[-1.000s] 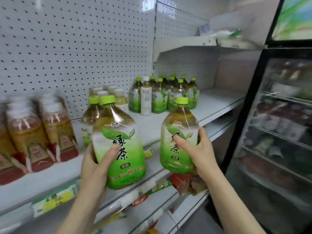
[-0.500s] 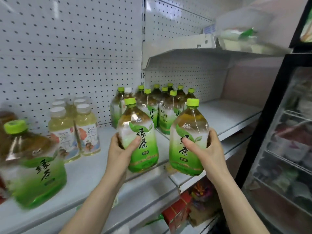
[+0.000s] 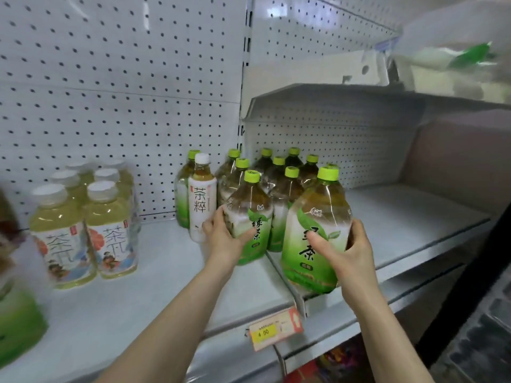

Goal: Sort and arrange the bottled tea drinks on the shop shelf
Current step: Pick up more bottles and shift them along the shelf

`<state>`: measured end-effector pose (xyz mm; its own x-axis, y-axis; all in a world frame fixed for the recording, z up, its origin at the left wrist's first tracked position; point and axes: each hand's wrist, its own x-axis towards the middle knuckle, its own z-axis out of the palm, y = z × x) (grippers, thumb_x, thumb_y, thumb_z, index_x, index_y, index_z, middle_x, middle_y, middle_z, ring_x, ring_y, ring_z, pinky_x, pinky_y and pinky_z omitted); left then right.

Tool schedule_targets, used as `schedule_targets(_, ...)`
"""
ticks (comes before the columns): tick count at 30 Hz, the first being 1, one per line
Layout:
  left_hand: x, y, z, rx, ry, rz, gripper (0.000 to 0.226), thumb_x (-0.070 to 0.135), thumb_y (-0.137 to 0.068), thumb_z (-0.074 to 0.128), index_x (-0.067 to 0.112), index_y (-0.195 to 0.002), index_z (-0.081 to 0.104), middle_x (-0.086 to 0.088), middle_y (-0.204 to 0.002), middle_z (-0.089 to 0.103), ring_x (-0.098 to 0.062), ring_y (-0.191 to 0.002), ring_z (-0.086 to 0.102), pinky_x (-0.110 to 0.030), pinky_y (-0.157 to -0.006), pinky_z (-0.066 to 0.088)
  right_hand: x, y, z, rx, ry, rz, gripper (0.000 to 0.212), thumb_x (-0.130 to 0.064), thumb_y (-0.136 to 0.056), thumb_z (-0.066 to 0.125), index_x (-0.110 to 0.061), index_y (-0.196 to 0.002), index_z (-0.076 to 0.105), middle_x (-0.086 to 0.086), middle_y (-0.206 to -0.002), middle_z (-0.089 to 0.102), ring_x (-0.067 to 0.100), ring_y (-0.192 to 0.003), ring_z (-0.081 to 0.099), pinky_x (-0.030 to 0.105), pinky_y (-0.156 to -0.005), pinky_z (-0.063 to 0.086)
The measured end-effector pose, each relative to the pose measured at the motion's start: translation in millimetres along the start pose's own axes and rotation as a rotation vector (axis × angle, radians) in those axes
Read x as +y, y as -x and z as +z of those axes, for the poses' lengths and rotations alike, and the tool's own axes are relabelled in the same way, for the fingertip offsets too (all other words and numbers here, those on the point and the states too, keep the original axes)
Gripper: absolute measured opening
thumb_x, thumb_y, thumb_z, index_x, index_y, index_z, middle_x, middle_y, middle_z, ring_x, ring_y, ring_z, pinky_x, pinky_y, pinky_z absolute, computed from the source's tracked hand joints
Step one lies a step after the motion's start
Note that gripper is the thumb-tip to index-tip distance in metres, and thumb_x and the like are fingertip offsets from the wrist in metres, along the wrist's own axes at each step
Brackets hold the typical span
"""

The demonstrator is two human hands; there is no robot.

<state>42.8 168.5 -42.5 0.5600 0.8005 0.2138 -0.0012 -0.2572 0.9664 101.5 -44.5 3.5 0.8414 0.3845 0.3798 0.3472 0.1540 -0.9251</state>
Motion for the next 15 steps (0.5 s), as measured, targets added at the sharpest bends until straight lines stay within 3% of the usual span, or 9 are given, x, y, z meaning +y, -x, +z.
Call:
schedule_targets(3, 19, 11, -14, 0.191, -0.094, 0.156, 0.079, 0.054, -0.076, 0.073, 0.022, -0.141, 0.042, -0.003, -0.132, 0.033, -0.016, -0.127, 0.032, -0.031, -0.111, 0.028, 4, -13, 0, -0.088, 0.027, -0.019, 0.068, -0.032, -0.056, 0.091, -0.031, -0.116, 0.058, -0.011, -0.105, 0.073, 0.01, -0.092, 0.072, 0.028, -0.071, 0.061)
schedule_targets(6, 23, -18, -39, 0.393, -0.185, 0.195, 0.067, 0.046, -0.087, 0.066, 0.015, -0.141, 0.041, -0.01, -0.137, 0.039, -0.024, -0.131, 0.035, -0.039, -0.112, 0.031, 7, -17, 2, -0.169, 0.037, -0.029, 0.069, -0.036, -0.058, 0.085, -0.034, -0.121, 0.057, -0.016, -0.108, 0.071, 0.007, -0.097, 0.07, 0.028, -0.074, 0.06)
schedule_targets(9, 24, -52, -51, 0.248, -0.219, 0.043, 0.065, 0.036, -0.085, 0.071, 0.015, -0.139, 0.043, -0.009, -0.134, 0.055, -0.028, -0.125, 0.051, -0.041, -0.101, 0.044, 4, -14, 8, -0.252, 0.049, -0.026, 0.061, -0.031, -0.063, 0.09, -0.042, -0.112, 0.055, -0.025, -0.102, 0.07, -0.003, -0.094, 0.069, 0.024, -0.077, 0.059)
schedule_targets(10, 23, -57, -50, 0.204, -0.227, 0.017, 0.061, 0.033, -0.084, 0.073, 0.016, -0.136, 0.045, -0.008, -0.13, 0.059, -0.027, -0.12, 0.056, -0.039, -0.095, 0.047, 4, -13, 10, -0.268, 0.058, -0.024, 0.056, -0.024, -0.067, 0.09, -0.042, -0.106, 0.054, -0.028, -0.096, 0.07, -0.01, -0.089, 0.067, 0.017, -0.074, 0.057)
schedule_targets(12, 18, -58, -52, 0.188, -0.268, 0.023, 0.056, 0.032, -0.084, 0.073, 0.015, -0.131, 0.048, -0.008, -0.127, 0.061, -0.028, -0.116, 0.058, -0.041, -0.094, 0.049, 3, -8, 15, -0.314, 0.06, -0.019, 0.054, -0.011, -0.073, 0.085, -0.042, -0.099, 0.05, -0.038, -0.088, 0.065, -0.023, -0.08, 0.06, 0.004, -0.063, 0.049)
schedule_targets(15, 11, -39, -67, 0.195, -0.332, 0.053, 0.053, 0.039, -0.084, 0.069, 0.018, -0.128, 0.048, -0.006, -0.125, 0.061, -0.028, -0.115, 0.057, -0.05, -0.094, 0.05, 3, 1, 26, -0.407, 0.048, -0.009, 0.059, -0.007, -0.073, 0.082, -0.046, -0.097, 0.044, -0.05, -0.078, 0.055, -0.032, -0.078, 0.052, -0.005, -0.061, 0.04)
